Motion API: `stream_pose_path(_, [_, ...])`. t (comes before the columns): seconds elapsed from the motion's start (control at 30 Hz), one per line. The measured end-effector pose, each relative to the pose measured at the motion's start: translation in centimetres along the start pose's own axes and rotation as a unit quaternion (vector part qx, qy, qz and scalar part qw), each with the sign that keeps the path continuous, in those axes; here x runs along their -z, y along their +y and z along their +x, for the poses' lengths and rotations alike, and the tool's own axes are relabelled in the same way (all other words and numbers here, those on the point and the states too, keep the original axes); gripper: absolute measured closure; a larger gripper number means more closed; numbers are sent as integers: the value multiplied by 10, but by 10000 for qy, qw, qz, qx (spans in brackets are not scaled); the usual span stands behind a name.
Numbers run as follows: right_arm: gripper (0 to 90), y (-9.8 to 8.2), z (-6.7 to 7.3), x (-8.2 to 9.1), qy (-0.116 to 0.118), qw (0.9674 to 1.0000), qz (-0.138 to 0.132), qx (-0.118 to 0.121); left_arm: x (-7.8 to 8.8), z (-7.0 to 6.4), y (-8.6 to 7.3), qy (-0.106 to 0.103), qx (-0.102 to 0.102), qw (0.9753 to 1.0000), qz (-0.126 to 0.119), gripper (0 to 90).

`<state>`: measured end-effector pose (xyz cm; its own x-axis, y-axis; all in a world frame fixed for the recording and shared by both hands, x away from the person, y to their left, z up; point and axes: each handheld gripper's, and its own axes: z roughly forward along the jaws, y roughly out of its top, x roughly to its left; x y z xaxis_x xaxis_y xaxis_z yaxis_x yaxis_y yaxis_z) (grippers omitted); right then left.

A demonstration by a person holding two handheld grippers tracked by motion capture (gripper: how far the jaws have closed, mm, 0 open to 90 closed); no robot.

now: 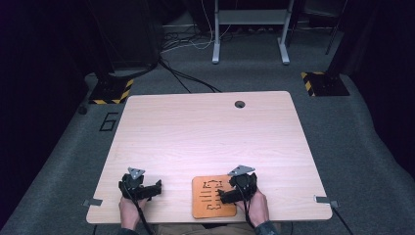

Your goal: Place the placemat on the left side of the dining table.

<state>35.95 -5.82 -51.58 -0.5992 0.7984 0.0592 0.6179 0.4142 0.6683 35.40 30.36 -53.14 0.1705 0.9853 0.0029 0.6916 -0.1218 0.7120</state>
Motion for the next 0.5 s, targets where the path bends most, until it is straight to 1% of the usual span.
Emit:
stream_pose_path(0.17, [20, -1, -2, 1, -11, 9999, 17, -108, 0, 0, 0, 0, 2, 10000, -3, 0])
stream_pose_path(0.27, [20, -2, -4, 1, -7, 10000, 4, -80, 0, 0, 0, -2, -2, 10000, 3, 0])
stream_pose_path(0.33, [20, -2, -5, 2, 3, 9999, 13, -114, 0, 0, 0, -2, -2, 10000, 2, 0])
stream_pose_path(0.5, [20, -3, -8, 2, -3, 9999, 21, -102, 0, 0, 0, -1, -1, 10000, 1, 0])
